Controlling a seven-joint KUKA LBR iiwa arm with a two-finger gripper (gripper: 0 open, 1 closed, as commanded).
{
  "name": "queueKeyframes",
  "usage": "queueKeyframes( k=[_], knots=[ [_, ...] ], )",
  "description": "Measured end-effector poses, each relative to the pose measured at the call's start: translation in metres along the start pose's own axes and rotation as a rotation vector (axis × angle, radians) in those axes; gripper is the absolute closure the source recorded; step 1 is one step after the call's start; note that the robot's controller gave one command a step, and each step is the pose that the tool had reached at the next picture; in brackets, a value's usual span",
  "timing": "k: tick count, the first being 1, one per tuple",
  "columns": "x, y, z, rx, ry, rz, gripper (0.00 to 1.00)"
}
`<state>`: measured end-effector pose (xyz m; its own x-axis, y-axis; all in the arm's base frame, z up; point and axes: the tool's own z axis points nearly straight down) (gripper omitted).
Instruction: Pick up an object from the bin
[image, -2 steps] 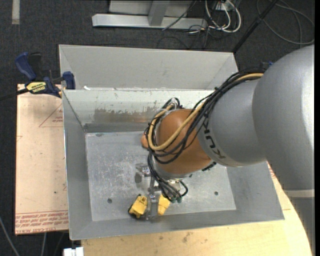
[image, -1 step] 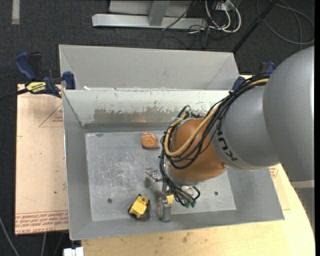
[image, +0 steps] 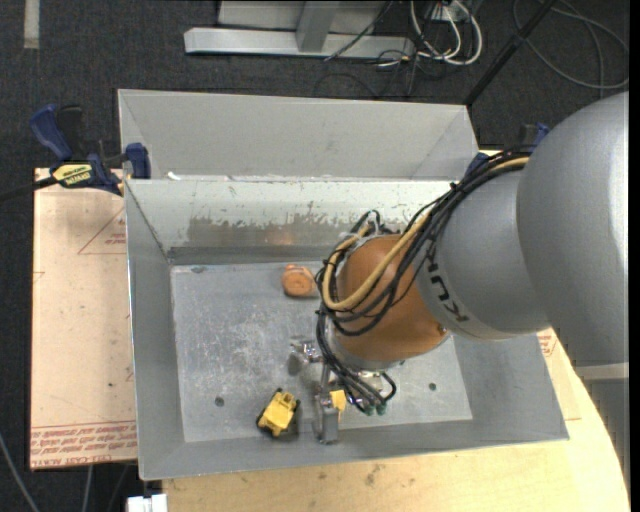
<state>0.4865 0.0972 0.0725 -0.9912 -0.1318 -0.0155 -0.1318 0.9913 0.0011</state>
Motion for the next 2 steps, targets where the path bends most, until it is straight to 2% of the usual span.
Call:
queueKeyframes(
  k=[1,2],
  knots=[
    [-0.023,0.028,0.003,0.000,0.012,-0.133,0.00],
    [-0.034,0.043,0.003,-0.003,0.012,-0.267,0.00]
  ],
)
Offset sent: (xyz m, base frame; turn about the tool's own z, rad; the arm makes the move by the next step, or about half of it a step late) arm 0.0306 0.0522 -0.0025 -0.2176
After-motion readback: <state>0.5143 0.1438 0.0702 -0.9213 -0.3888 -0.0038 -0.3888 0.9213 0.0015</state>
